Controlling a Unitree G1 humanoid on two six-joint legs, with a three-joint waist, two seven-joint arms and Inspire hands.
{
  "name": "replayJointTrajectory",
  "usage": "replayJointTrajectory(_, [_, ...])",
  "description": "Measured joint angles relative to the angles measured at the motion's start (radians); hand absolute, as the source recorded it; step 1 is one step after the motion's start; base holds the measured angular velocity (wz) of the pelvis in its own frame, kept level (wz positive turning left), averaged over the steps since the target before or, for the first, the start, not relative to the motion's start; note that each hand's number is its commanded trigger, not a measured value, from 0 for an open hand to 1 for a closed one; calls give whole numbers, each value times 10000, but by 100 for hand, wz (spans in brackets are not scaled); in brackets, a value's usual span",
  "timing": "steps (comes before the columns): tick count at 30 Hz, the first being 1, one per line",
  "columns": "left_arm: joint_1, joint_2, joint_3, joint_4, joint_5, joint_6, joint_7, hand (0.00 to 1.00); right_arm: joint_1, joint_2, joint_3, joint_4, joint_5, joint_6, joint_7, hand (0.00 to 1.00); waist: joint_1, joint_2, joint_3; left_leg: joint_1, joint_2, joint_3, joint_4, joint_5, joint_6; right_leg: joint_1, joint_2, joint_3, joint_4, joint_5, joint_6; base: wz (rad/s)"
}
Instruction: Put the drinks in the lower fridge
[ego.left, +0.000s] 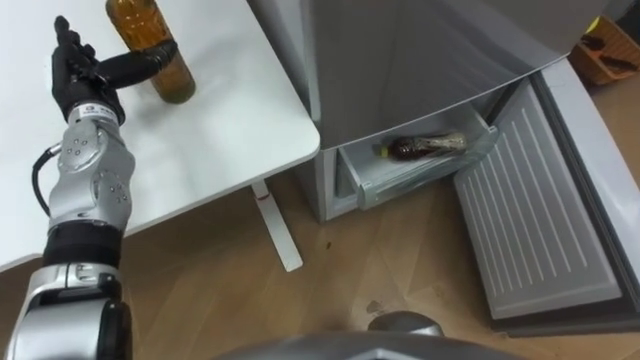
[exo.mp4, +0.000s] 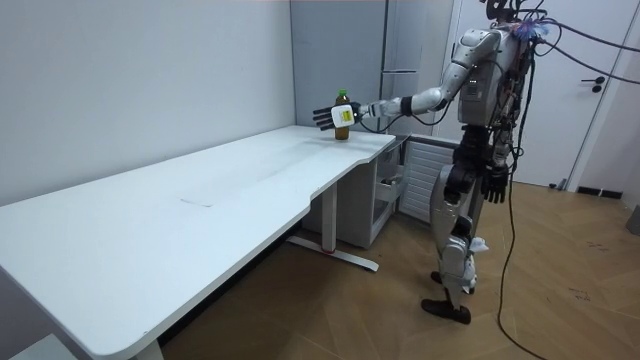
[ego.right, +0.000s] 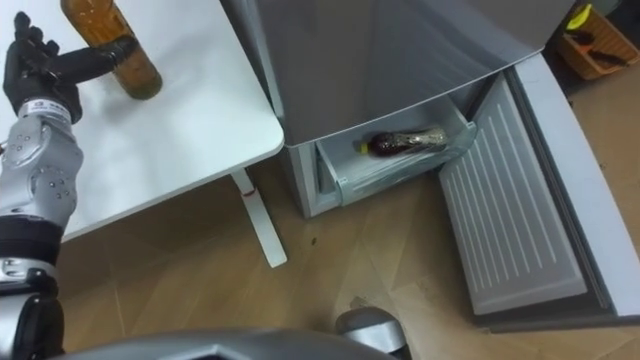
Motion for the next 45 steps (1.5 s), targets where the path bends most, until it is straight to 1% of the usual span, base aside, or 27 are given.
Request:
replayJointTrajectory(5, [-496,43,0,265,8,84,-30,0,-23,2,-10,-19,-1,0,85,0,10,6,-2,-5,2,-1,11,0,0,-8,-16,17,0,0,1,0])
replayJointTrajectory(7, [-738,110,0,327,6,264,-44,0,-22,2,-95,-64,0,4,99,0,10,12,-4,1,3,-1,10,0,0,-8,-15,27,0,0,1,0])
replayJointTrajectory(10, [-991,156,0,331,7,421,-44,0,-9,-8,-216,-97,-3,33,96,0,10,23,-8,-1,2,1,11,0,0,-17,-10,26,3,0,1,0])
replayJointTrajectory(12, [-1101,162,0,332,14,494,-44,0,-31,-11,-280,-161,-8,135,97,0,7,32,-14,-6,-1,5,9,0,0,-30,-4,46,4,0,1,0])
replayJointTrajectory(15, [-1154,178,0,333,15,539,-215,0,-39,-33,-360,-177,-8,142,96,0,5,45,-25,-3,-3,14,9,-1,-1,-29,5,80,6,0,0,0])
replayJointTrajectory(18, [-1154,181,0,332,14,747,-239,0,-16,-37,-358,-167,-8,155,88,0,0,50,-30,-6,-5,18,26,-1,-1,-25,6,85,6,0,0,0])
replayJointTrajectory(19, [-1154,182,0,332,14,812,-260,10,-7,-37,-358,-167,-8,180,88,0,-1,49,-30,-6,-5,18,28,-1,-1,-25,6,86,6,0,0,0])
replayJointTrajectory(20, [-1154,183,1,332,14,839,-290,54,-6,-38,-359,-167,-8,199,87,0,-5,49,-31,-7,-7,18,28,-1,-1,-25,5,85,5,0,0,0])
replayJointTrajectory(21, [-1154,183,3,332,15,862,-359,69,-6,-38,-360,-167,-7,218,88,0,-4,48,-31,-10,-7,18,28,-1,-1,-25,5,85,5,-1,0,0])
replayJointTrajectory(22, [-1154,184,3,332,16,865,-401,100,-6,-38,-360,-167,-8,217,88,0,-2,46,-32,-10,-6,18,28,-1,-1,-26,5,90,5,-1,0,0])
replayJointTrajectory(29, [-1155,196,3,332,11,914,-423,100,-8,-37,-358,-167,-7,222,80,0,-15,40,-35,-8,-11,27,45,0,-1,-27,3,98,2,-1,1,0])
replayJointTrajectory(32, [-1155,200,3,332,12,973,-524,100,-13,-37,-358,-178,-7,225,77,0,-15,31,-41,-23,-9,102,56,0,-1,-54,6,128,4,-1,0,-3])
replayJointTrajectory(35, [-1155,274,4,346,15,1111,-543,100,-13,-37,-356,-177,-4,229,67,0,-12,13,-55,-84,-8,163,83,0,-1,-117,10,157,12,-1,0,-5])
replayJointTrajectory(36, [-1155,346,6,405,11,1152,-616,100,-11,-38,-357,-180,-5,229,66,0,-15,1,-60,-140,-6,178,108,0,-1,-176,10,167,24,0,-1,0])
replayJointTrajectory(39, [-1154,380,0,462,14,1288,-673,100,15,-44,-357,-196,-8,303,6,0,-14,-45,-88,-146,-1,213,111,0,-1,-198,23,256,21,1,-3,-3])
replayJointTrajectory(42, [-1203,385,0,469,13,1298,-752,100,32,-46,-357,-301,-8,431,-9,0,-35,-63,-99,-151,0,224,110,-1,-2,-199,23,255,22,1,-3,-1])
replayJointTrajectory(45, [-1309,386,0,626,10,1299,-745,100,67,-49,-357,-391,-10,431,-13,0,-57,-65,-98,-134,2,223,111,0,-2,-182,25,251,32,2,-3,0])
